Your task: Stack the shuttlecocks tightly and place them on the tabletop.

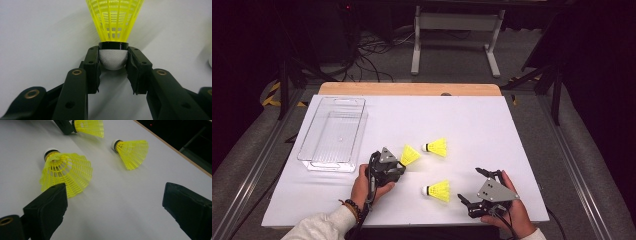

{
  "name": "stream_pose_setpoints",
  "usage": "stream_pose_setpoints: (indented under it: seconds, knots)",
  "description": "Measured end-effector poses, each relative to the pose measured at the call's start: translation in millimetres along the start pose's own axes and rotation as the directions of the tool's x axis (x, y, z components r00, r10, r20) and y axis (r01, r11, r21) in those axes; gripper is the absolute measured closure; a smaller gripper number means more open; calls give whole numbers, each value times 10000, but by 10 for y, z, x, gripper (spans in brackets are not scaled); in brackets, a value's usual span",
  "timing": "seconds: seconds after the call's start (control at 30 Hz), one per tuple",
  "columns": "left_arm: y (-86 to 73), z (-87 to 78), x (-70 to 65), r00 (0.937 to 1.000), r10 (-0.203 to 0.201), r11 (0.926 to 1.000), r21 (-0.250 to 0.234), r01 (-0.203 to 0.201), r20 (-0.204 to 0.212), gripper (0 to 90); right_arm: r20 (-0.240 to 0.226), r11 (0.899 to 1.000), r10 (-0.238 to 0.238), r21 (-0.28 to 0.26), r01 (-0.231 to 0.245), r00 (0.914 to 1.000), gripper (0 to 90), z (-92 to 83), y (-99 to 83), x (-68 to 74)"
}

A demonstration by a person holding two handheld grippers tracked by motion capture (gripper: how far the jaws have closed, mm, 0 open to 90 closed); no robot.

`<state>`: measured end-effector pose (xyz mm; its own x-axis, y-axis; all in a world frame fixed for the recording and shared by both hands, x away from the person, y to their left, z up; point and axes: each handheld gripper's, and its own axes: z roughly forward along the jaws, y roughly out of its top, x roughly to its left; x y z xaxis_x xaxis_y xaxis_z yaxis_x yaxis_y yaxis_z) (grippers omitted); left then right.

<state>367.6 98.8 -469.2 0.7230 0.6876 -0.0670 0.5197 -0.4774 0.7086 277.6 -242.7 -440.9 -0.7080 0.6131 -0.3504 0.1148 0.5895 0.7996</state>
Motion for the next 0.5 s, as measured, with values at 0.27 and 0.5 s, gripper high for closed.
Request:
stream_pose_setpoints:
  seconds: [0.27,0.5]
  knots:
    - [-92,-113,68,9960,795,9966,185,-803,397,646,-219,10000,53,34,-52,9997,68,14,3,10]
    - [-8,-47,98,9933,1058,9939,278,-1072,475,495,-519,10000,27,35,-25,9986,68,21,4,22]
